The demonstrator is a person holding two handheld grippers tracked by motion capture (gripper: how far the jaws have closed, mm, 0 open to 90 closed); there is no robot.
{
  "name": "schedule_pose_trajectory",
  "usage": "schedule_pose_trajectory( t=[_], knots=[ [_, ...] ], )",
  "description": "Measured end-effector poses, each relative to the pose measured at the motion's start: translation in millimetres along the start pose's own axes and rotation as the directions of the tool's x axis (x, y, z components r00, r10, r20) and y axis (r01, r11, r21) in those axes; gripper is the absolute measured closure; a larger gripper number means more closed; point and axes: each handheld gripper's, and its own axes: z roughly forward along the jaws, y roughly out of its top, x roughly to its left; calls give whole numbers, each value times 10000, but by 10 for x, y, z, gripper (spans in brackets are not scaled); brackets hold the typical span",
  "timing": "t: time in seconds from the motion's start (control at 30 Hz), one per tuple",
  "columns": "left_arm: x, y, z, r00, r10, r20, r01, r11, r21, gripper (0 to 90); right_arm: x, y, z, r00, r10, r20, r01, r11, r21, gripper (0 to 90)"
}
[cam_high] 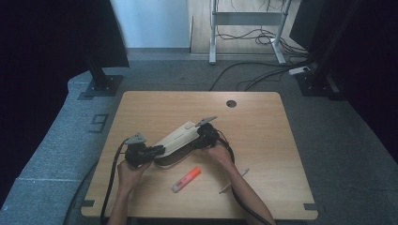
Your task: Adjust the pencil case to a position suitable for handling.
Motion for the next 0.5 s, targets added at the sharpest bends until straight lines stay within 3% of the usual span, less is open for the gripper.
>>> schedule_pose_trajectory(
  t=[0.1, 0.5],
  knots=[
    [0, 0, 0, 10000, -5, -6, 5, 10000, -17, 800, -6, -13, -77, 9998, -178, -2, 178, 9998, 8, 238],
    [4, -9, 26, 10000, -72, 29, 72, 9999, -80, 797, -133, -182, -480, 9999, -93, 68, 94, 9999, -109, 227]
  ],
)
